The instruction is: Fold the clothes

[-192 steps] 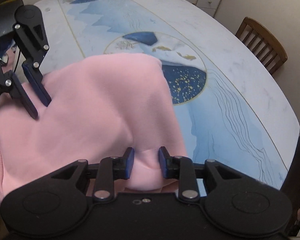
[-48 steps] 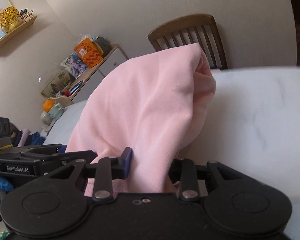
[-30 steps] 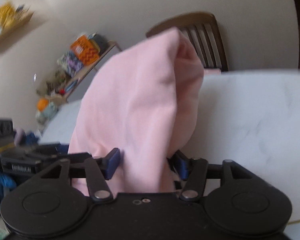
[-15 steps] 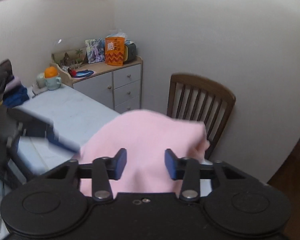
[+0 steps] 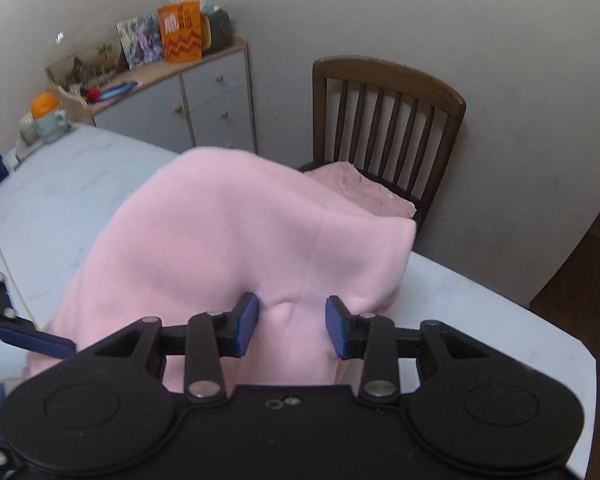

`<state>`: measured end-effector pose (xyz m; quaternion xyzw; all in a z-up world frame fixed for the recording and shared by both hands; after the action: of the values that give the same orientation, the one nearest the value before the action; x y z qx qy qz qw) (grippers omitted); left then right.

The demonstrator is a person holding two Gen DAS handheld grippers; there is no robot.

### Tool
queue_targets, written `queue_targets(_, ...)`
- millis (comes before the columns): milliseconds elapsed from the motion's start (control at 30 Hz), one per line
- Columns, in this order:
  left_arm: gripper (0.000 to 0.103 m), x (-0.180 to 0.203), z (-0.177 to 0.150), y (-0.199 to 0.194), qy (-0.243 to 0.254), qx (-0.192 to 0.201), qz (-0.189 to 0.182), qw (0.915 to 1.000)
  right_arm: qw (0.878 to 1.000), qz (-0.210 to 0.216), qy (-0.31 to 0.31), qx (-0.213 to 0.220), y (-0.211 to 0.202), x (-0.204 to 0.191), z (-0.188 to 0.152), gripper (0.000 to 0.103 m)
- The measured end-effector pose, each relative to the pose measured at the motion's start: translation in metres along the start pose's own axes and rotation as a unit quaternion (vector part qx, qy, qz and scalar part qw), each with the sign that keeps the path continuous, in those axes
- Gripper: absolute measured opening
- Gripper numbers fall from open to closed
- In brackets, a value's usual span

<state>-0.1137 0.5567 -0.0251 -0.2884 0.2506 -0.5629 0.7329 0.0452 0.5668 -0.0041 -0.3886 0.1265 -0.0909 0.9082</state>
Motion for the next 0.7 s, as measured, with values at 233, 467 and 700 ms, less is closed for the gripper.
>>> queue_targets(233, 0.063, -0.007, -0.008, -0.002, -0.007, -0.003, -0.001, 1.0000, 0.995, 0.073, -0.073, -0.001, -0.071, -0.031, -0.053, 0.103)
queue_targets(467, 0.063, -0.001, -0.011, -0.006, -0.003, -0.012, 0.009, 0.9999, 0.996, 0.051, -0.063, -0.042, -0.038, -0.029, -0.079, 0.103)
queue_targets(700, 0.063, 0.008, -0.007, -0.019, -0.016, -0.029, 0.035, 0.9989, 0.998, 0.049, -0.034, -0.030, -0.044, -0.028, -0.078, 0.103)
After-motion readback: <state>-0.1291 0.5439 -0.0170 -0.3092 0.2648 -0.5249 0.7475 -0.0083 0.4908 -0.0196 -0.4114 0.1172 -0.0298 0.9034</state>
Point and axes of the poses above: each gripper's, at about its wrist camera, not at the fingertips, and y roughly the way its jaws point, x to its right, z to its top, the point moved 5 cm from there along y, roughly the way its jaws point, and after that the axes turned 9 degrees about y, right-handed, at the moved point
